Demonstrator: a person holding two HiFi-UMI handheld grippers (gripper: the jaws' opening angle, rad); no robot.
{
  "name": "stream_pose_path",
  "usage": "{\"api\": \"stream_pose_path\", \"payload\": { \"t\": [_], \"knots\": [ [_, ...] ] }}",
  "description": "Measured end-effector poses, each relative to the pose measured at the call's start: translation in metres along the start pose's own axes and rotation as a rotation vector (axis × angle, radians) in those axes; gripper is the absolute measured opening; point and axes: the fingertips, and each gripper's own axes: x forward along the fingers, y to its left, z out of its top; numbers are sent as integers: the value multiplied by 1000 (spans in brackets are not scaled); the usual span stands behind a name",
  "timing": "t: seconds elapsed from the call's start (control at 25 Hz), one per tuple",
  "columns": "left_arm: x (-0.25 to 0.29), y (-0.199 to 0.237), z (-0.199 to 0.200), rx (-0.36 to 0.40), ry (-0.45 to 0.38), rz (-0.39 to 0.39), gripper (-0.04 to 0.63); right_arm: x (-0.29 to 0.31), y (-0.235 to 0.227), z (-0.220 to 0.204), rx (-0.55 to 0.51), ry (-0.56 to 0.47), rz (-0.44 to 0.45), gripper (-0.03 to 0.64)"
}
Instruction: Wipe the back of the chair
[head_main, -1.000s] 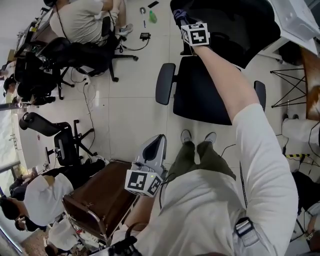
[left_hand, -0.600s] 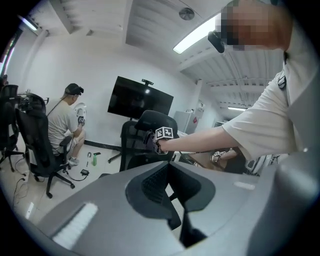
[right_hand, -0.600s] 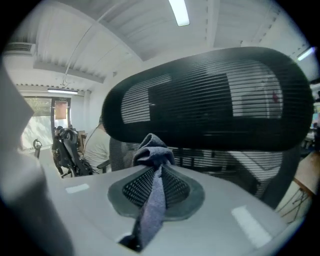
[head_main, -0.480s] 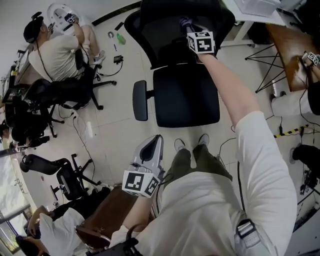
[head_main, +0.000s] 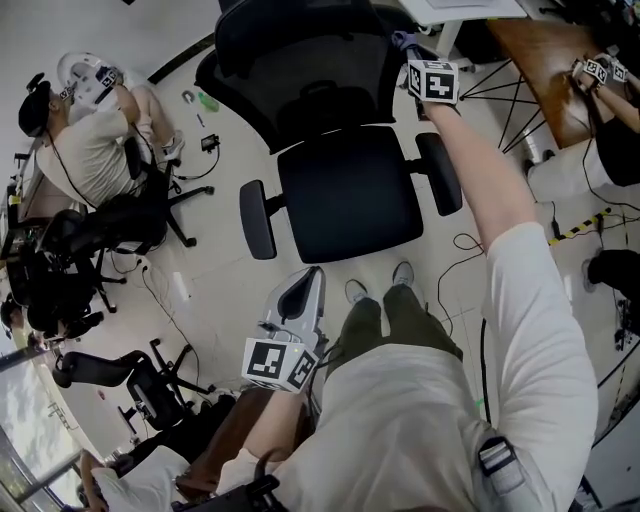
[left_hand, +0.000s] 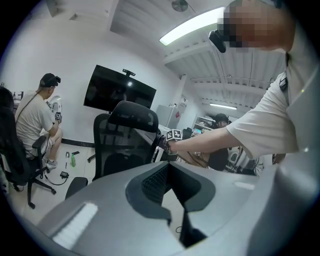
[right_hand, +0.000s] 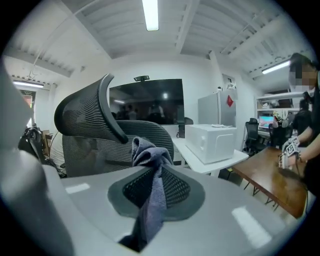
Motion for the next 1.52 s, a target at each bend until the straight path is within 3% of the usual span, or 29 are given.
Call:
{"api": "stream_pose_path", "payload": {
  "t": [0.08, 0.2, 0.36, 0.48, 0.6, 0.76, 0.92, 1.12, 1.28, 1.52],
  "knots": [
    [-8, 5, -4, -6, -1, 6, 81, -2, 18, -4, 16, -19, 28, 40],
    [-27, 8, -3, -13, -19, 23, 81, -12, 84, -4, 33, -47, 138, 40],
    [-52, 23, 3, -28, -51, 70, 81, -7, 230, -27, -13, -24, 359, 40],
    [-64, 46, 2, -48, -69, 128, 81, 23, 334, -58, -45, 22, 473, 40],
    [-80, 67, -13, -67, -80, 200, 81, 63, 394, -84, -64, 62, 503, 40],
    [-109, 100, -44, -103, -66, 284, 81, 102, 423, -102, -86, 107, 475, 40],
    [-120, 124, -63, -134, -51, 331, 81, 122, 424, -107, -86, 119, 454, 40],
    [-103, 122, -47, -128, -51, 285, 81, 117, 389, -95, -83, 110, 412, 40],
    [-80, 110, -32, -100, -49, 210, 81, 106, 320, -88, -54, 88, 337, 40],
    [-34, 71, -19, -75, -10, 99, 81, 74, 176, -67, -9, 65, 186, 40]
  ]
}}
